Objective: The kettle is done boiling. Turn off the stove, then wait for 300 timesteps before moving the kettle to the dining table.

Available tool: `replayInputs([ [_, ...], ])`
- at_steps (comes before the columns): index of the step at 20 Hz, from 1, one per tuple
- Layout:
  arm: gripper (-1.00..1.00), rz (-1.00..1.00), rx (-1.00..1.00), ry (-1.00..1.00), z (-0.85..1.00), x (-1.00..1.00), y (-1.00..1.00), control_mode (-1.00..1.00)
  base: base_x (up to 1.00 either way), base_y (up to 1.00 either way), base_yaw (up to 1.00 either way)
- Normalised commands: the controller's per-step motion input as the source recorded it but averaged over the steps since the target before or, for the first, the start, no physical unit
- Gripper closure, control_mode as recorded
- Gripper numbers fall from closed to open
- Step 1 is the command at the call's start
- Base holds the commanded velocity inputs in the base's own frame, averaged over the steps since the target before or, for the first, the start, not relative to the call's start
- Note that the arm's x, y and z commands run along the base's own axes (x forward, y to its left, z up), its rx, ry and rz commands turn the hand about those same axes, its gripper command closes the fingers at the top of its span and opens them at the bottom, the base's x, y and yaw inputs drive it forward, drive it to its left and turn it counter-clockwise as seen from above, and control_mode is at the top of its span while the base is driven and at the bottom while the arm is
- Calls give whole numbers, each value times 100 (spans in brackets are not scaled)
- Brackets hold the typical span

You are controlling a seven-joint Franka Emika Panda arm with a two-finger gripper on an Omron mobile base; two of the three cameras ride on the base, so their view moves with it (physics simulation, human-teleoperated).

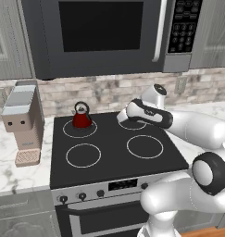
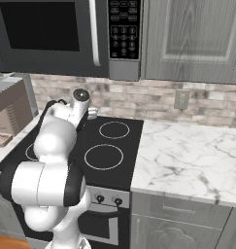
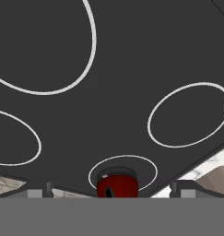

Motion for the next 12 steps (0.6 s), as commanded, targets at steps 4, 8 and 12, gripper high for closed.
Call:
replayInputs([
  [4,-100,0,0,10,17,18,-3,-100,0,0,0],
  [8,-100,0,0,14,24,19,-4,-100,0,0,0],
  [12,-100,0,0,12,8,20,-4,-100,0,0,0],
])
